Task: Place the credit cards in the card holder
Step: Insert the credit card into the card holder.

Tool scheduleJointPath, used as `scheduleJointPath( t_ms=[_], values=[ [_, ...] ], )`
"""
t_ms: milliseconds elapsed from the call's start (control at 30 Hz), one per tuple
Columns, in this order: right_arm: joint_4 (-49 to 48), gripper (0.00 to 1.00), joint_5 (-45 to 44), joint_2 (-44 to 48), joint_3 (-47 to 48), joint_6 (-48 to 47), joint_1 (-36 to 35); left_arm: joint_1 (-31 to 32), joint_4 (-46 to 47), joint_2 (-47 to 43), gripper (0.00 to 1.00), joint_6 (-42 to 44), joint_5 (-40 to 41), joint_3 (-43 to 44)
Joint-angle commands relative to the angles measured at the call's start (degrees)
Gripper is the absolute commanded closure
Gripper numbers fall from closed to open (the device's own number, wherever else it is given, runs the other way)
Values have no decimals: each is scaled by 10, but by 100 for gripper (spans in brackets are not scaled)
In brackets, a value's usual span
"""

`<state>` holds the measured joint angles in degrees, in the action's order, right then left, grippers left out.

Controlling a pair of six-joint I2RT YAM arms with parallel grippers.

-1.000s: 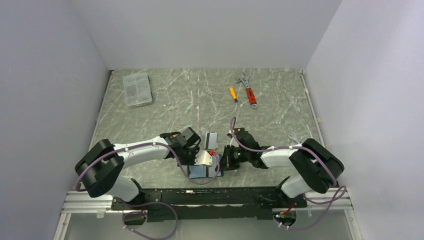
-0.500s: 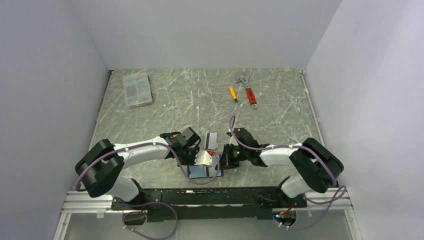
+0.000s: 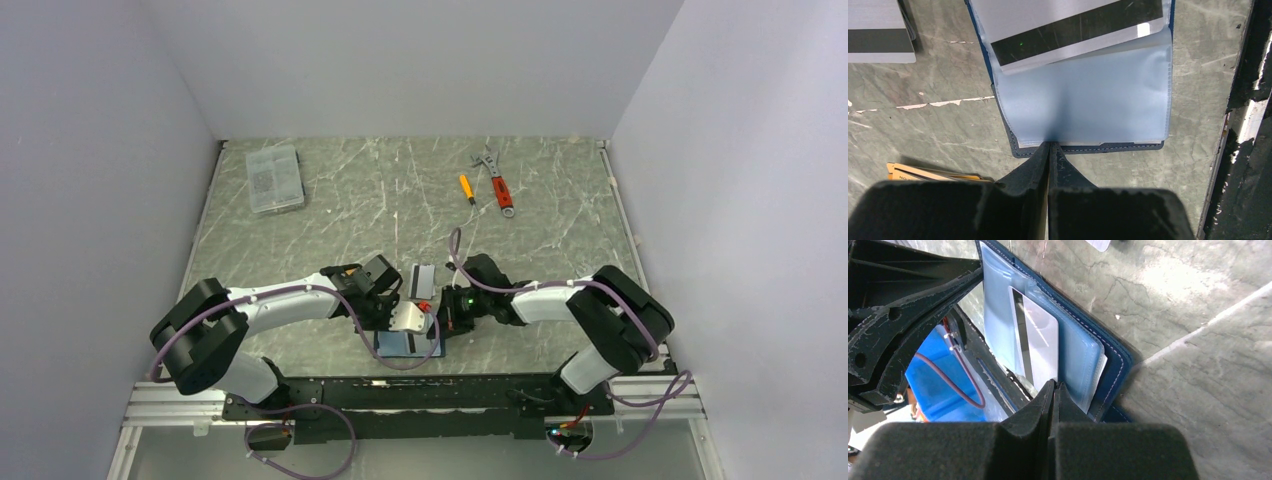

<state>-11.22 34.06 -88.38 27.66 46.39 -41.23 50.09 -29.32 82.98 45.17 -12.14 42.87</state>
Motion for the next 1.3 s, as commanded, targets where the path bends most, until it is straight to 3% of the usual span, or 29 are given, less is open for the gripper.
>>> scheduleJointPath(
  t_ms=[0, 533, 1067, 1267],
  values=[
    [-2, 100, 20, -14, 18, -18, -3, 7, -9, 17, 92, -1, -13, -7],
    [-35, 100, 36, -56, 42, -9, -13, 12, -6, 20, 92, -6, -13, 0],
    [-30, 100, -79, -41, 28, 35, -11, 24, -21, 7, 94, 1, -28, -20],
    [-26, 100, -85, -29, 28, 36, -19, 38, -22, 8, 94, -8, -34, -21]
  ],
)
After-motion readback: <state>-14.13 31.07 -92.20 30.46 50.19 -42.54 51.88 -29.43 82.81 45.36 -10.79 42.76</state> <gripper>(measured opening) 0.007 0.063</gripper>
